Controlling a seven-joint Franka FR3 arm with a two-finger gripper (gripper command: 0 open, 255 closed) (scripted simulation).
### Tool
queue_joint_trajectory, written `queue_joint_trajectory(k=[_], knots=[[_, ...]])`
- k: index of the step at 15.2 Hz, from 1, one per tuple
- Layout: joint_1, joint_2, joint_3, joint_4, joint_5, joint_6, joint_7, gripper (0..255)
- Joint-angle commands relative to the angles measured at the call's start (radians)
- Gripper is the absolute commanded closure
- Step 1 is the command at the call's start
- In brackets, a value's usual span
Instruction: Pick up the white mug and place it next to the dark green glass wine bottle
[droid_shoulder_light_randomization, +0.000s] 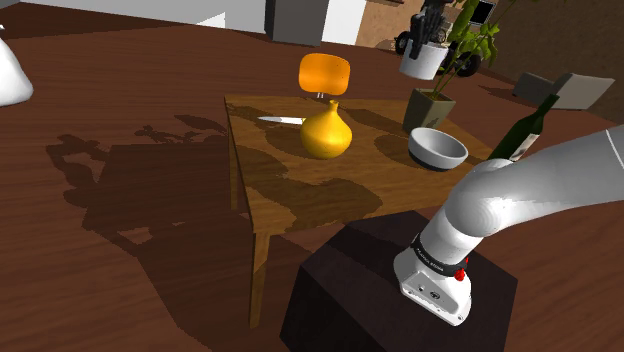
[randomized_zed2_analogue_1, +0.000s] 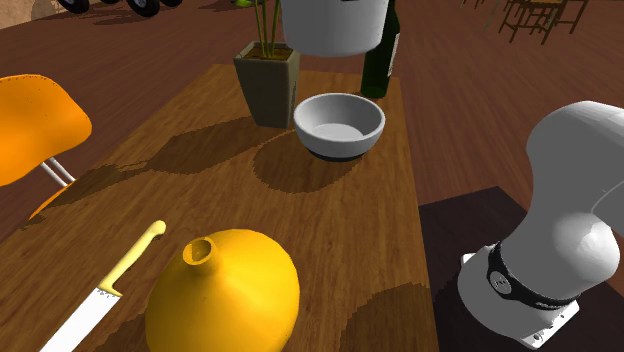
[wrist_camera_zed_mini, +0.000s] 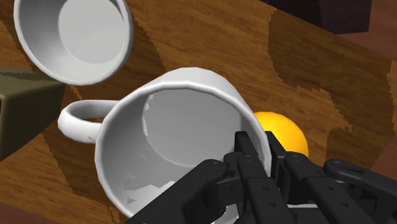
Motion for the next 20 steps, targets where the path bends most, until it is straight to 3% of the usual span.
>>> queue_joint_trajectory(k=[1, 13, 20], knots=[[0.001, 0.013, 0.002, 0.04, 0.002, -0.026, -0.003, 255], [0.007, 0.097, 0.004, 0.266, 0.012, -0.169, -0.022, 255], [-0.028, 0.08, -0.132, 0.277, -0.064, -0.169, -0.202, 255]])
